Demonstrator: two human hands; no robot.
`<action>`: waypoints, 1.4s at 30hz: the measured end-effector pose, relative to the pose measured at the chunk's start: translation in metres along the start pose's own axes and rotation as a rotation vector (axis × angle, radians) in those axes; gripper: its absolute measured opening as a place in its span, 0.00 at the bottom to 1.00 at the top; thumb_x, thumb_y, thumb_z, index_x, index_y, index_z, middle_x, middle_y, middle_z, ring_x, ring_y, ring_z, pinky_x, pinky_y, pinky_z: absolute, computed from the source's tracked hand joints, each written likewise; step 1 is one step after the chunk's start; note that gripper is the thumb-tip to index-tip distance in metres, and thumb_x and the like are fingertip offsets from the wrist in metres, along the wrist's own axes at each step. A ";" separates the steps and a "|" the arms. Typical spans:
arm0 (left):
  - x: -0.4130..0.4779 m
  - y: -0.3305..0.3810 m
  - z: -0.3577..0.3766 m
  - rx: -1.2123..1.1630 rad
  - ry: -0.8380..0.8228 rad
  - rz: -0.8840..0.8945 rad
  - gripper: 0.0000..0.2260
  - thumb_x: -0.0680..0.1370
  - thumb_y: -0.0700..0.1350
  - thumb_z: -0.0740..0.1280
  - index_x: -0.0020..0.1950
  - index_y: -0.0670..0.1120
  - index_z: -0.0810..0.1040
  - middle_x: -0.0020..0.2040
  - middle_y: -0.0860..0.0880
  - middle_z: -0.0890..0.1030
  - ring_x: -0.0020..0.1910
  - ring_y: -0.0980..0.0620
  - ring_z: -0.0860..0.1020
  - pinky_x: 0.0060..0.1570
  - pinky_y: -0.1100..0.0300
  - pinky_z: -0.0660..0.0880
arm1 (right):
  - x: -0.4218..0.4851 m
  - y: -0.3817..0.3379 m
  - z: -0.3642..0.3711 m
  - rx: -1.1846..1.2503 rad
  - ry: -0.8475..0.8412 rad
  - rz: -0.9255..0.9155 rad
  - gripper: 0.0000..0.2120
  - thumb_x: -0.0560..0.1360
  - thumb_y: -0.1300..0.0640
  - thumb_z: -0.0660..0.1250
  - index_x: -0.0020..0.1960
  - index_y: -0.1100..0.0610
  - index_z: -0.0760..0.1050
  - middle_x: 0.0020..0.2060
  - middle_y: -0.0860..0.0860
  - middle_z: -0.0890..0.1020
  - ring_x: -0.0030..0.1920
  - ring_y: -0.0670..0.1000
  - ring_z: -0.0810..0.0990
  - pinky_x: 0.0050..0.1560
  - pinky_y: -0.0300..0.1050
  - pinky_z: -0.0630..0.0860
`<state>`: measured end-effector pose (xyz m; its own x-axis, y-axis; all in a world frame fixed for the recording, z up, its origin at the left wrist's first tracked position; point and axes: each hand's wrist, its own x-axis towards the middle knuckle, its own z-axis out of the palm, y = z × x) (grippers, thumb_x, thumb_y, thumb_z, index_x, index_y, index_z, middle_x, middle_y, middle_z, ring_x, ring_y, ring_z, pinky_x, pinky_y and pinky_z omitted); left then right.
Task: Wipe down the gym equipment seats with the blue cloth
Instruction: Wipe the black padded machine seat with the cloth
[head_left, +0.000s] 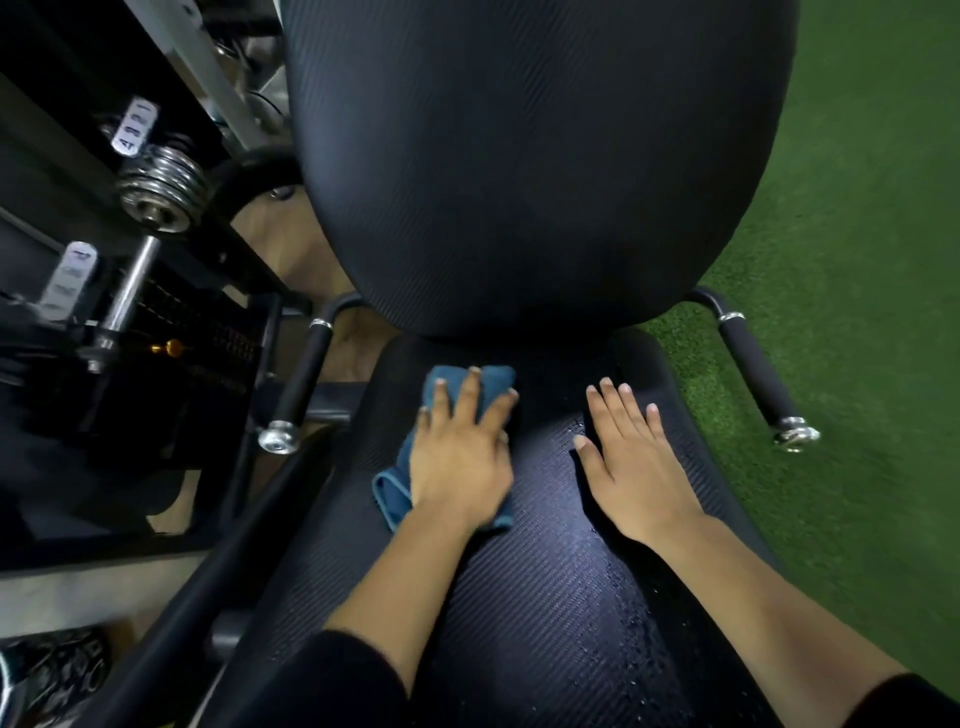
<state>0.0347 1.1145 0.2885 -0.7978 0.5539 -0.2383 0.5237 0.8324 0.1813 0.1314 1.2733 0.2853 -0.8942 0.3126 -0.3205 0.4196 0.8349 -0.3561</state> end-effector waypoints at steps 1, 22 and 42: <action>-0.009 -0.002 0.001 -0.004 0.002 0.094 0.22 0.81 0.51 0.54 0.75 0.60 0.57 0.79 0.50 0.50 0.76 0.40 0.49 0.73 0.44 0.55 | 0.001 -0.003 0.001 -0.005 0.005 -0.003 0.28 0.83 0.47 0.46 0.78 0.56 0.42 0.78 0.50 0.43 0.76 0.47 0.37 0.74 0.46 0.34; 0.042 -0.068 0.000 -0.014 0.032 -0.089 0.22 0.80 0.50 0.52 0.75 0.57 0.61 0.78 0.46 0.54 0.75 0.38 0.54 0.71 0.41 0.58 | 0.002 0.014 -0.008 -0.032 -0.008 0.035 0.28 0.83 0.46 0.46 0.78 0.55 0.42 0.78 0.50 0.43 0.77 0.49 0.38 0.75 0.48 0.36; 0.006 -0.026 -0.001 -0.019 0.008 0.154 0.22 0.80 0.50 0.52 0.74 0.59 0.60 0.78 0.49 0.53 0.75 0.40 0.56 0.69 0.46 0.62 | -0.003 -0.014 0.002 0.009 -0.013 -0.005 0.28 0.83 0.46 0.45 0.78 0.55 0.42 0.78 0.49 0.42 0.76 0.46 0.36 0.75 0.47 0.34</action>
<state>0.0163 1.0962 0.2829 -0.7106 0.6749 -0.1987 0.6345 0.7368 0.2336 0.1281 1.2602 0.2894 -0.8941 0.3024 -0.3302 0.4166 0.8324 -0.3656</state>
